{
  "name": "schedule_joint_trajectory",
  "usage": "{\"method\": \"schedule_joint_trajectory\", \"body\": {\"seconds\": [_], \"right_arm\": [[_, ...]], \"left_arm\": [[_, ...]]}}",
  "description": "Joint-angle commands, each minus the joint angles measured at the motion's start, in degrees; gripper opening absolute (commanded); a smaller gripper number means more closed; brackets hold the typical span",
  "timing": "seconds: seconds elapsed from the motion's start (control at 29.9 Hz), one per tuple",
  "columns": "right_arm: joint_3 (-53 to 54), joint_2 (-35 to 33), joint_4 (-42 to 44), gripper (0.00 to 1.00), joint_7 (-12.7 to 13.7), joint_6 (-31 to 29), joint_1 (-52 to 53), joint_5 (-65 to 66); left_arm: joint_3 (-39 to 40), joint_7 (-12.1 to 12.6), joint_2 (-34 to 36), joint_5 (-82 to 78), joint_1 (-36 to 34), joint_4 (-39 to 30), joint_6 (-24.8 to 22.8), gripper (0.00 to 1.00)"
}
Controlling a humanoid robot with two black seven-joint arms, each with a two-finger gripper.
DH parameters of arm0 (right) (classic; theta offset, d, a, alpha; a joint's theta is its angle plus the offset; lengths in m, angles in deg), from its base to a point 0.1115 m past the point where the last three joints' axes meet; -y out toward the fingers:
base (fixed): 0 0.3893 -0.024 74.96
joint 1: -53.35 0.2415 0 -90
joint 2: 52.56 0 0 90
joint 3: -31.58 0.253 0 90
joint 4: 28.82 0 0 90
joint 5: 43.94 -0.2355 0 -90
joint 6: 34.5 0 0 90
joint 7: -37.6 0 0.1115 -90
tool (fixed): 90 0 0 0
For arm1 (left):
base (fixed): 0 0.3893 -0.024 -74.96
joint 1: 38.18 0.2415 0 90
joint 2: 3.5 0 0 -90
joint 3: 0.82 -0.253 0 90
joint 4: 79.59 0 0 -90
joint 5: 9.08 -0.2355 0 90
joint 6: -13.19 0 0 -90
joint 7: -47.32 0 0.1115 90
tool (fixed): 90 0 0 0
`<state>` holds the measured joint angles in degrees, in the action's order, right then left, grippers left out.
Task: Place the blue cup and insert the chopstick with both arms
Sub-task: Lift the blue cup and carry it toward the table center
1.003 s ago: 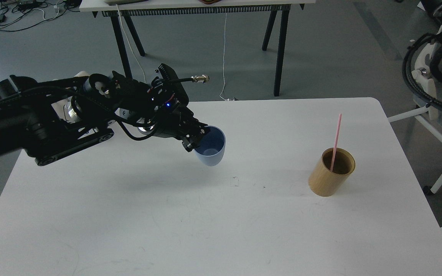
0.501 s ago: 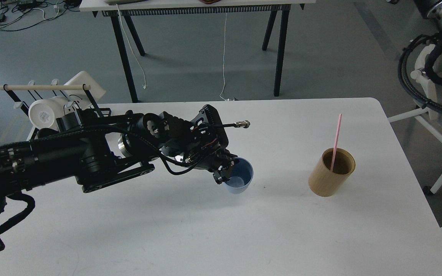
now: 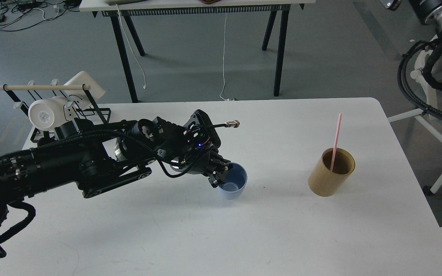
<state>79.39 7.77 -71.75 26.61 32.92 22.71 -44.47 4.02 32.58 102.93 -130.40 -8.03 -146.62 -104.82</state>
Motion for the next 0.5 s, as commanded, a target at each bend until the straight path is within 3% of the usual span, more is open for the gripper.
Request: {"method": "schedule_joint_trajectory", "body": {"seconds": [0.0, 0.37, 0.47], "right_arm": [[0.1, 0.0, -0.1, 1.0, 0.0, 0.1, -0.7, 0.0], [0.2, 0.0, -0.1, 1.0, 0.0, 0.0, -2.1, 0.0], [0.2, -0.7, -0.1, 1.0, 0.0, 0.0, -2.2, 0.0]], "left_arm": [[0.0, 0.0, 0.3, 0.3, 0.3, 0.1, 0.0, 0.09], [0.2, 0.1, 0.4, 0.4, 1.1, 0.1, 0.0, 0.16], [1.1, 0.1, 0.6, 0.5, 1.4, 0.1, 0.0, 0.29]]}}
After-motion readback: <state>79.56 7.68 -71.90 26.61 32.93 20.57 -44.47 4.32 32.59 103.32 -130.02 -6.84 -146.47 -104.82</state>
